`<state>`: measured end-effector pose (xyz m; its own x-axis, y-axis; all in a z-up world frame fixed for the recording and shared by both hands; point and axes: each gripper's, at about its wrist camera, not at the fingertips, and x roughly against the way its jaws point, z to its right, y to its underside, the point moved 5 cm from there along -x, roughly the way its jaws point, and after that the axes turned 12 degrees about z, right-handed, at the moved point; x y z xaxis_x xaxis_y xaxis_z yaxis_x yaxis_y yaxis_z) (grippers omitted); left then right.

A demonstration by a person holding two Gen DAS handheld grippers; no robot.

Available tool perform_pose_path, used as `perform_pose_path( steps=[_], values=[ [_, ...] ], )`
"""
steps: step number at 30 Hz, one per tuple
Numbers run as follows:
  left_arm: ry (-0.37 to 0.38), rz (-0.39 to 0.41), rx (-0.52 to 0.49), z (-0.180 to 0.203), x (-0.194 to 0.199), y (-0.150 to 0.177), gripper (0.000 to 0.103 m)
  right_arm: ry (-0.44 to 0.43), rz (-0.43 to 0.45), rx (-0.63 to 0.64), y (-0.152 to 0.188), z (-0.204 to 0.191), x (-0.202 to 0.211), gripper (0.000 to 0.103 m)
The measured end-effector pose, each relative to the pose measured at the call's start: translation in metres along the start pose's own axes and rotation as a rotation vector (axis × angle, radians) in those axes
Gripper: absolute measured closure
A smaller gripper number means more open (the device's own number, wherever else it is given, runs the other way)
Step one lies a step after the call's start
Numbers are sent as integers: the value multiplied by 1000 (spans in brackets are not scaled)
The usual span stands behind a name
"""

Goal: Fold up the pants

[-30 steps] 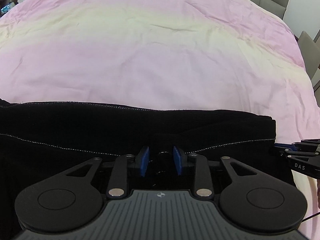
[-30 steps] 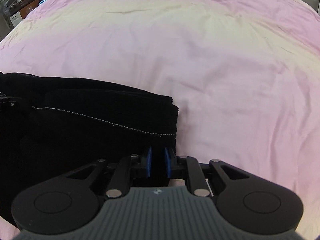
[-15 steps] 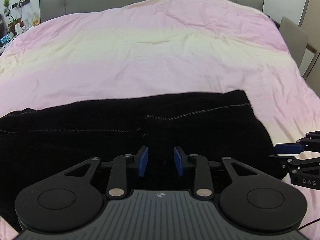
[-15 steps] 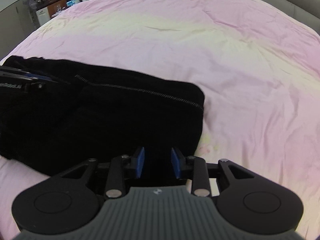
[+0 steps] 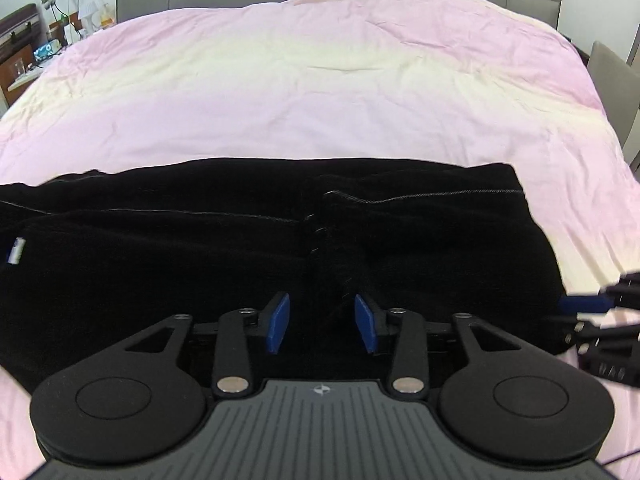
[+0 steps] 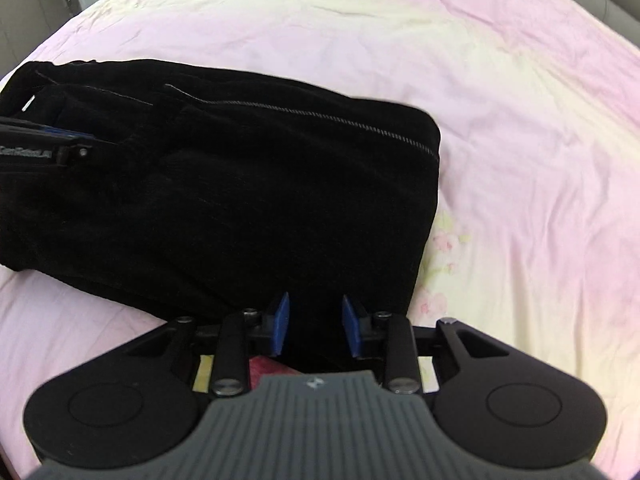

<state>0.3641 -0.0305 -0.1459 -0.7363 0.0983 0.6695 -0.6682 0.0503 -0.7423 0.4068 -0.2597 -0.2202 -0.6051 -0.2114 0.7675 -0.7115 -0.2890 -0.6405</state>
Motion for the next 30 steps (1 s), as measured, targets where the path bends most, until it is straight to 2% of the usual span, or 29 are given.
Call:
perform_pose_path(
  steps=[2, 4, 8, 13, 15, 17, 19, 21, 24, 27, 30],
  values=[
    [1, -5, 15, -19, 14, 1, 55, -11, 13, 9, -7, -9, 6, 70],
    [23, -16, 45, -44, 29, 4, 48, -18, 20, 36, -15, -22, 10, 70],
    [31, -36, 90, -108, 61, 5, 43, -45, 42, 94, -33, -54, 16, 62],
    [-14, -39, 202, -202, 97, 12, 33, -60, 47, 170, -51, -91, 12, 56],
    [-68, -20, 279, -242, 106, 21, 30, -59, 43, 183, -58, -101, 4, 56],
    [-112, 10, 397, -278, 111, 34, 29, -55, 41, 195, -64, -109, -4, 56],
    [-119, 36, 532, -305, 110, 46, 27, -52, 35, 210, -70, -117, -12, 57],
    [-129, 63, 645, -323, 104, 61, 27, -46, 18, 237, -77, -124, -23, 59],
    [-175, 106, 765, -345, 90, 78, 25, -4, -16, 304, -87, -132, -41, 72],
    [-161, 137, 900, -360, 68, 93, 23, 23, -54, 366, -93, -137, -56, 75],
    [-156, 150, 976, -374, 48, 103, 23, -36, -76, 382, -99, -145, -67, 76]
  ],
)
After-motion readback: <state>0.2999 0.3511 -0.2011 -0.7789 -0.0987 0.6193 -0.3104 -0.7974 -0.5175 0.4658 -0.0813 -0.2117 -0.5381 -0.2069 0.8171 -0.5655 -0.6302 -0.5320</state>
